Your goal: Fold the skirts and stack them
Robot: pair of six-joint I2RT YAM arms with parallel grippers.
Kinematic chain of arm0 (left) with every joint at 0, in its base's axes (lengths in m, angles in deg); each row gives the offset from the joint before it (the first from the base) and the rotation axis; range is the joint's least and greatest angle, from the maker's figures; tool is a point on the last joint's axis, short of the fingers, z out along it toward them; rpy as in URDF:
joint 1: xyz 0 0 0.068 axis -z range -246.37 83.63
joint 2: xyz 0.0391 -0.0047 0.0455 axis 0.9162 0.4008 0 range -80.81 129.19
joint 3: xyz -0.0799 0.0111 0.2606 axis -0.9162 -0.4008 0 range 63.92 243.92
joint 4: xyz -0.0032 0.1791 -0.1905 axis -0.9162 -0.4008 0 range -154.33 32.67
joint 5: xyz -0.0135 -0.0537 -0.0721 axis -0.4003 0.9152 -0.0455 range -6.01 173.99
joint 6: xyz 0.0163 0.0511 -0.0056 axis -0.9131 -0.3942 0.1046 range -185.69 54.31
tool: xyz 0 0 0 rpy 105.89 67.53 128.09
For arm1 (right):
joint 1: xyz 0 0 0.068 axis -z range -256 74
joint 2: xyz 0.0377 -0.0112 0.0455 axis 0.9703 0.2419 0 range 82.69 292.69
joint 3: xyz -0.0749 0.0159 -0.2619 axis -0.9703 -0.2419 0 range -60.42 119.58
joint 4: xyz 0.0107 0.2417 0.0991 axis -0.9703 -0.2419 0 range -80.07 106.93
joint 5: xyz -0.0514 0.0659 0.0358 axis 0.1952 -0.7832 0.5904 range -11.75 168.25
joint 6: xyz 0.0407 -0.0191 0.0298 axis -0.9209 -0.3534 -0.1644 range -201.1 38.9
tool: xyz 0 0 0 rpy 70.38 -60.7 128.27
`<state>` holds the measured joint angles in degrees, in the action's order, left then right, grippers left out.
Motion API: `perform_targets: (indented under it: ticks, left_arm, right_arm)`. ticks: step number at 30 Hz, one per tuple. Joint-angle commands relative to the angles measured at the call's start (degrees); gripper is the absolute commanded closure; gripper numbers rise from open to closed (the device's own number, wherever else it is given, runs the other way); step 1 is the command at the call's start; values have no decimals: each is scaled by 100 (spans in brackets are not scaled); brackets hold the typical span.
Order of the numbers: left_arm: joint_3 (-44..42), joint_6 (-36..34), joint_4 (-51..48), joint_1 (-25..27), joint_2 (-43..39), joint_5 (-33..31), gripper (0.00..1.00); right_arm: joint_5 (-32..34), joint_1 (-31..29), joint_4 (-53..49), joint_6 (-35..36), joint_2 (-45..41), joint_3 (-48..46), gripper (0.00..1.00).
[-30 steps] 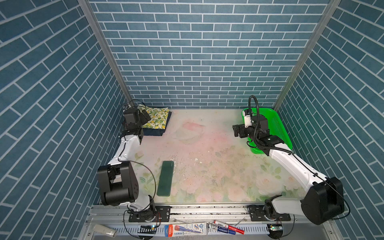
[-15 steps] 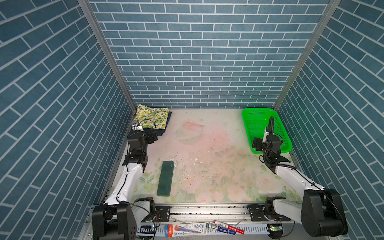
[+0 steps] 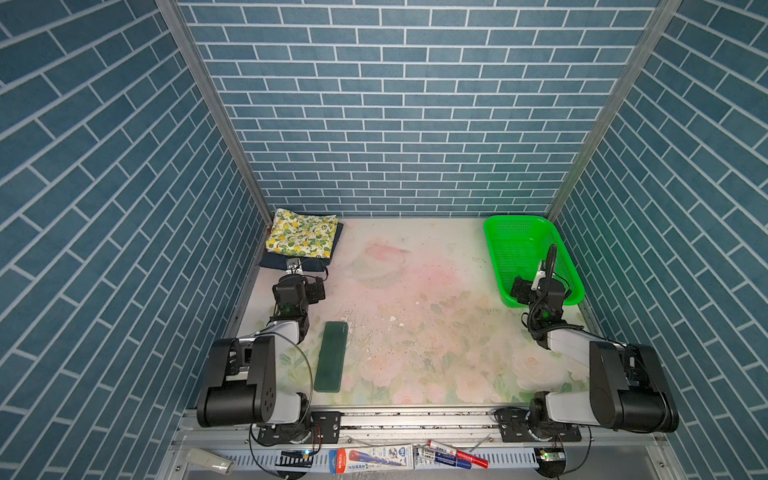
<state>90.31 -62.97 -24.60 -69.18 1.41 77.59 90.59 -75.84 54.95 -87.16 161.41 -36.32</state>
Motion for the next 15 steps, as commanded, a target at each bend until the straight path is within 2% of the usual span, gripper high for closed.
perform_targets:
  ticks: [1,3,5,7,8,10,11,12,14,15]
  left_arm:
    - [-48,-108,557,68,76,22,0]
    - [-117,-185,700,108,101,77,0]
    - [-253,-349,1039,272,233,-35,0]
    - [-648,-573,2313,471,625,-232,0]
    - [-519,-425,1716,501,446,-485,0]
    - [-559,-477,2012,523,556,-561,0]
    - [-498,-439,1703,518,488,-547,0]
    - [-554,-477,1999,518,583,-565,0]
    - [-510,-448,1789,520,514,-565,0]
    - [-552,-481,1984,518,570,-570,0]
  right_arm:
    - [-282,96,672,145,320,-210,2]
    - [-442,134,1281,162,702,-331,2]
    - [-572,136,1228,225,873,-234,2]
    - [-600,145,1379,237,931,-282,1]
    - [-624,142,1468,250,940,-328,2]
    - [-654,141,1475,284,958,-325,2]
    - [-670,131,1290,307,969,-231,3]
    - [-732,131,1187,299,979,-162,1]
    - [-755,141,1173,290,987,-155,1]
    - [-755,138,1168,290,982,-153,1]
